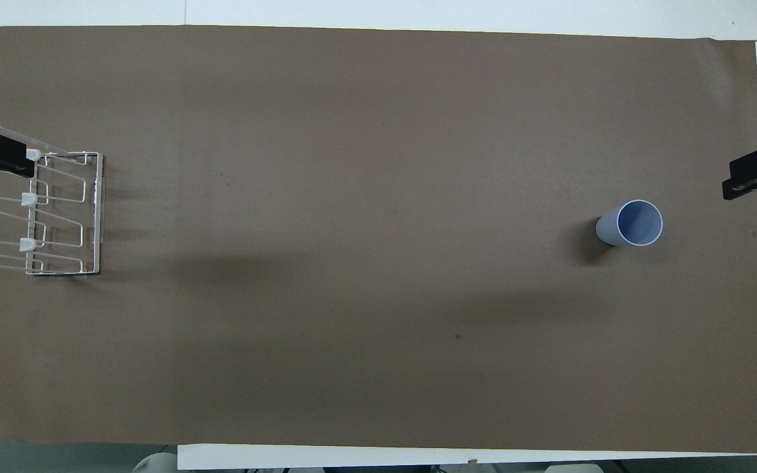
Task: Hang cup on cup holder
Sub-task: 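Move the right gripper down toward the light blue cup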
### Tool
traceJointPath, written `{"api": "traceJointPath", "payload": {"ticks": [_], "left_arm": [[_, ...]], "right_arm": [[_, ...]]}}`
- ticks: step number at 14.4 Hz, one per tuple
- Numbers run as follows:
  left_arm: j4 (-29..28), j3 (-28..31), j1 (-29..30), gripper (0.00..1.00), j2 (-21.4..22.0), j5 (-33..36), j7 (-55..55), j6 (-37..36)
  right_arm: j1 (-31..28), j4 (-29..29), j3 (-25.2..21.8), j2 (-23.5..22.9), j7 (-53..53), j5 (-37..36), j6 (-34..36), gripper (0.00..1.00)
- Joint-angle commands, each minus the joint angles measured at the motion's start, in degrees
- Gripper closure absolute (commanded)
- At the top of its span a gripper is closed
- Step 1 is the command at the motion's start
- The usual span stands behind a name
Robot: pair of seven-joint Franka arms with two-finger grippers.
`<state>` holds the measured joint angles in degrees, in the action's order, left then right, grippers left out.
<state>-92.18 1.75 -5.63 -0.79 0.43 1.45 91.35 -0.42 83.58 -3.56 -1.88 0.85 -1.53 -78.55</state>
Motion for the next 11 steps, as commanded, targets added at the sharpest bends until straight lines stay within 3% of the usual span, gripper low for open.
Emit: {"api": "traceJointPath", "payload": {"ticks": [1, 8, 11], "left_arm": [[-1.4, 0.0, -0.2, 0.00, 1.6, -0.4, -0.7, -0.4], [-1.5, 0.0, -0.1, 0.00, 1.6, -0.4, -0.6, -0.4], [-1.6, 0.0, -0.2, 0.00, 1.6, -0.4, -0.6, -0.4]], "right_arm": [[-0.5, 0.3, 0.3, 0.3, -0.9, -0.1, 0.5, 0.00], [0.4, 4.4, 0.9, 2.7, -0.3, 0.2, -1.0, 0.00], [-0.5, 14.2, 0.8, 3.8, -3.7, 0.3, -13.7, 0.00]]}}
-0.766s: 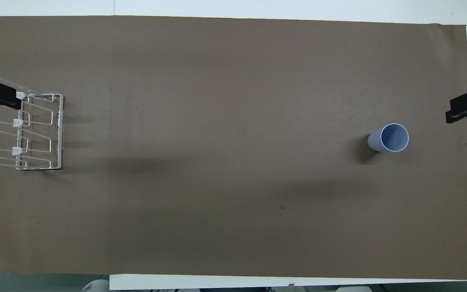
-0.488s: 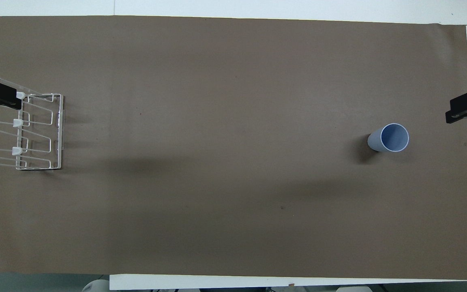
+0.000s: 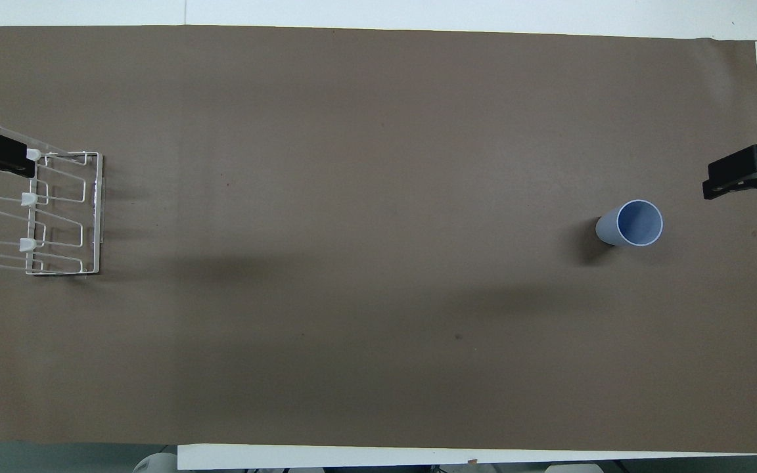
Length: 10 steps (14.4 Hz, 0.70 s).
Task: Hang cup on cup holder
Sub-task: 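Move the right gripper down toward the light blue cup, then grasp the light blue cup rim with the right gripper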
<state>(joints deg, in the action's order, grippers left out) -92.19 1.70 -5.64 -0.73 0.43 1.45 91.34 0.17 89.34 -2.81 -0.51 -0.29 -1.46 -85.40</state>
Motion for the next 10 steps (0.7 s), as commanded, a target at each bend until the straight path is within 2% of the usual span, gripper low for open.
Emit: {"api": "traceJointPath", "payload": {"ticks": [1, 4, 5, 7, 10], "left_arm": [[-1.6, 0.1, -0.2, 0.00, 1.5, -0.4, -0.6, -0.3], [-1.5, 0.1, -0.1, 0.00, 1.5, -0.4, -0.6, 0.0], [-1.6, 0.1, -0.1, 0.00, 1.5, -0.4, -0.6, 0.1], [-1.6, 0.2, -0.1, 0.00, 1.5, -0.4, -0.6, 0.2], [-1.5, 0.2, -0.1, 0.00, 1.5, -0.5, -0.6, 0.2]], "right_arm": [[-1.6, 12.1, 0.0, 1.9, -2.7, 0.2, -10.8, 0.00], [-3.8, 23.3, 0.0, 0.3, -3.0, 0.3, -24.6, 0.00], [-5.0, 25.6, 0.1, -1.1, -4.3, 0.3, -27.0, 0.00], [-6.1, 28.9, 0.0, -2.3, -9.2, 0.5, -30.9, 0.03], [-7.0, 31.0, 0.0, -4.1, -9.5, 0.5, -34.6, 0.07]]}}
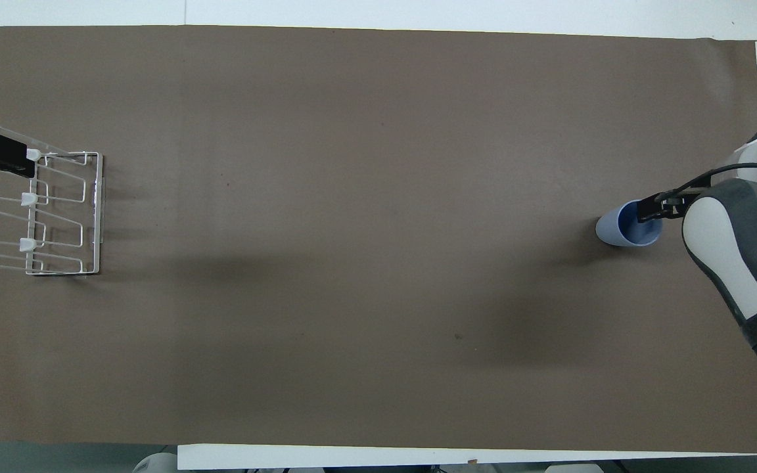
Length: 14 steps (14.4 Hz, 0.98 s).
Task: Hang cup on cup holder
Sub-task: 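Grasp the light blue cup rim with the right gripper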
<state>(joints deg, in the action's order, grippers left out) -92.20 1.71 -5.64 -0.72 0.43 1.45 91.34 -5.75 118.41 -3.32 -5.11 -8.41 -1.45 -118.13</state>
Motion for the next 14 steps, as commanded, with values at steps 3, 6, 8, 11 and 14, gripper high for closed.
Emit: {"api": "traceJointPath", "payload": {"ticks": [3, 6, 8, 11, 14], "left_arm": [[-1.6, 0.0, -0.1, 0.00, 1.5, -0.4, -0.6, 0.3], [-1.5, 0.2, -0.1, 0.00, 1.5, -0.5, -0.6, -0.2], [-1.6, 0.2, -0.1, 0.00, 1.5, -0.4, -0.6, -0.3], [-1.6, 0.2, -0.1, 0.00, 1.5, -0.4, -0.6, -0.3], [-1.6, 0.2, 0.0, 0.00, 1.5, -0.4, -0.5, -0.3]], "right_arm": [[-1.1, 3.8, 0.6, -0.9, -2.0, 0.4, -5.2, 0.31], [-0.7, 3.4, 0.6, -1.7, -2.7, 0.4, -5.3, 0.82], [-0.7, 3.1, 0.6, -1.9, -2.8, 0.4, -5.0, 0.94], [-0.5, 0.8, 0.6, -2.3, -3.8, 0.3, -2.3, 1.00], [-0.2, -6.6, 2.1, -2.5, -8.0, 4.9, 6.4, 1.00]]}}
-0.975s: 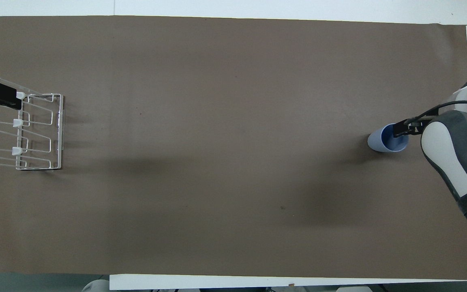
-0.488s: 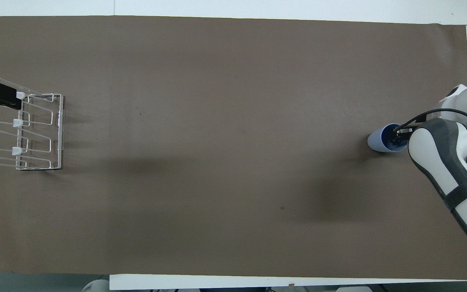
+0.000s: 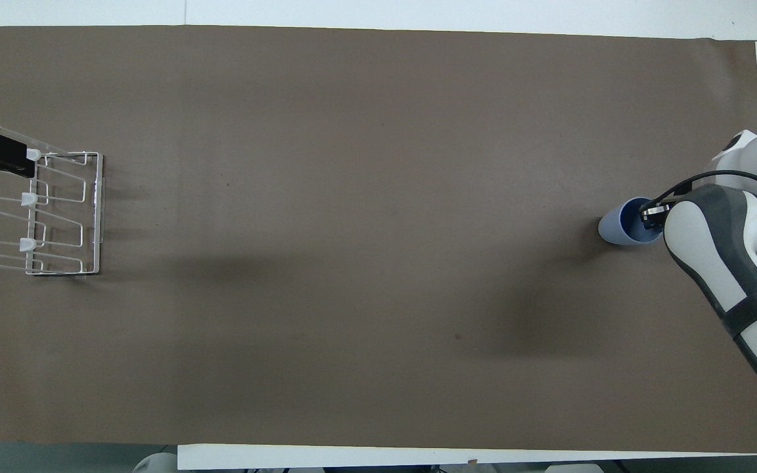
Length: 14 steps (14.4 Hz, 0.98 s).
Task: Hang cup on cup holder
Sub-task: 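Grasp the light blue cup rim with the right gripper, then lift the cup and tip it sideways toward the left gripper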
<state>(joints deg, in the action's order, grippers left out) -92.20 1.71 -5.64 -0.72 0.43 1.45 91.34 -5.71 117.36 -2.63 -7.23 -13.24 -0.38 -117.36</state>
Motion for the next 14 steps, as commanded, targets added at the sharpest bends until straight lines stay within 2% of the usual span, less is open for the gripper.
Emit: {"api": "traceJointPath", "payload": {"ticks": [1, 3, 5, 8, 9, 12, 14], "left_arm": [[-1.6, 0.3, 0.5, 0.00, 1.5, -0.4, -0.5, -0.3], [-1.6, 0.7, 0.7, 0.00, 1.5, -0.4, -0.4, -0.3], [-1.6, 0.7, 0.7, 0.00, 1.5, -0.4, -0.3, -0.3], [-1.5, 0.6, 0.0, 0.00, 1.9, -0.4, 0.2, -2.1], [-2.0, 0.5, -0.1, 0.00, 2.5, -0.4, 0.2, -3.3], [-4.9, 0.4, -0.1, 0.00, 4.5, -0.4, 1.4, -7.2], [-5.1, -0.1, -1.7, 0.00, 4.5, -1.0, 11.6, -5.7]], "right_arm": [[-0.2, -8.3, 1.7, 0.1, -3.4, 9.6, 10.3, 1.00], [-0.1, -12.7, 3.1, 0.5, -2.9, 18.2, 18.1, 1.00], [-0.2, -14.6, 5.9, 1.1, -2.5, 25.9, 19.9, 1.00], [0.9, -14.9, 8.5, 1.1, 7.1, 44.4, 21.6, 1.00], [3.0, -14.9, 8.8, 1.0, 11.5, 49.2, 20.3, 1.00], [11.3, -14.5, 8.8, 0.9, 22.0, 61.2, 10.3, 1.00], [17.5, -14.4, 8.8, 0.7, 28.3, 65.0, 3.4, 1.00]]}}
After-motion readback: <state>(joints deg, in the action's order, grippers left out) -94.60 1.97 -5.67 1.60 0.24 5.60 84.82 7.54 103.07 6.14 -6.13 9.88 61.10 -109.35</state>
